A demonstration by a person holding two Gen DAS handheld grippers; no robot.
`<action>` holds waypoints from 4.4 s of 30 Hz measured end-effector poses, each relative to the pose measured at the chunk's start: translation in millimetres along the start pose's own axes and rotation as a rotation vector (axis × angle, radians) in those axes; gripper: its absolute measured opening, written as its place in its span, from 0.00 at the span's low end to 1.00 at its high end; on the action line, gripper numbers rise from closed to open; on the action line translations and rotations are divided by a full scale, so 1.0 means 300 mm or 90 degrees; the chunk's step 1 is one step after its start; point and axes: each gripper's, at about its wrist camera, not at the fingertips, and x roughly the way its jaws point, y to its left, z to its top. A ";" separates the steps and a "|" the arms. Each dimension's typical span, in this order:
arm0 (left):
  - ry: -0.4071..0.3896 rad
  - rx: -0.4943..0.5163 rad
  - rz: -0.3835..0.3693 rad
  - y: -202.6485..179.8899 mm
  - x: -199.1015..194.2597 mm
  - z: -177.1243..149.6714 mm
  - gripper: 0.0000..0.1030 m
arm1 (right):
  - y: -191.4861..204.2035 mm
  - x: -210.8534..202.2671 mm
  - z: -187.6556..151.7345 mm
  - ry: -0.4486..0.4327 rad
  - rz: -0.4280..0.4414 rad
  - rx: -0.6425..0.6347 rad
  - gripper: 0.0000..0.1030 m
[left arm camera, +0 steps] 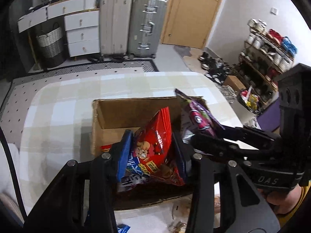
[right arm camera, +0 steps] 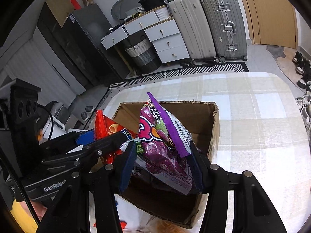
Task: Organize snacks
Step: 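Lower both bags into the box and open both grippers, then withdraw both tools from the box back toward the remaining snacks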
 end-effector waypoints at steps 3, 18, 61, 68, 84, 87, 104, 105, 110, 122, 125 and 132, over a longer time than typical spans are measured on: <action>0.006 0.015 -0.004 -0.008 0.015 -0.005 0.37 | -0.007 -0.001 -0.002 0.000 0.000 0.003 0.51; 0.078 -0.022 -0.016 0.109 0.162 -0.063 0.38 | 0.038 0.040 -0.013 0.021 -0.020 -0.039 0.51; -0.019 -0.075 0.021 0.043 -0.393 -0.238 0.76 | 0.122 -0.287 -0.176 -0.022 -0.021 -0.033 0.55; -0.071 -0.038 0.053 -0.059 -0.583 -0.384 0.78 | 0.201 -0.444 -0.309 -0.060 -0.015 -0.047 0.61; -0.176 -0.011 0.090 -0.249 -0.947 -0.736 0.93 | 0.299 -0.702 -0.622 -0.163 -0.001 -0.069 0.79; -0.205 -0.013 0.113 -0.271 -1.003 -0.800 1.00 | 0.322 -0.720 -0.657 -0.175 0.000 -0.083 0.80; -0.217 -0.034 0.155 -0.195 -0.863 -0.915 1.00 | 0.226 -0.460 -0.767 -0.165 -0.030 -0.082 0.99; -0.192 -0.040 0.153 -0.180 -0.839 -0.906 1.00 | 0.220 -0.436 -0.768 -0.151 -0.030 -0.082 0.99; -0.187 -0.053 0.166 -0.114 -0.788 -0.864 1.00 | 0.199 -0.367 -0.784 -0.107 -0.030 -0.094 0.99; -0.145 -0.077 0.190 -0.072 -0.719 -0.886 1.00 | 0.195 -0.386 -0.782 -0.107 -0.023 -0.078 0.99; -0.137 -0.065 0.200 -0.067 -0.713 -0.882 1.00 | 0.202 -0.369 -0.784 -0.095 -0.022 -0.085 0.99; -0.125 -0.106 0.170 0.018 -0.720 -0.872 1.00 | 0.192 -0.309 -0.769 -0.067 -0.038 -0.099 0.99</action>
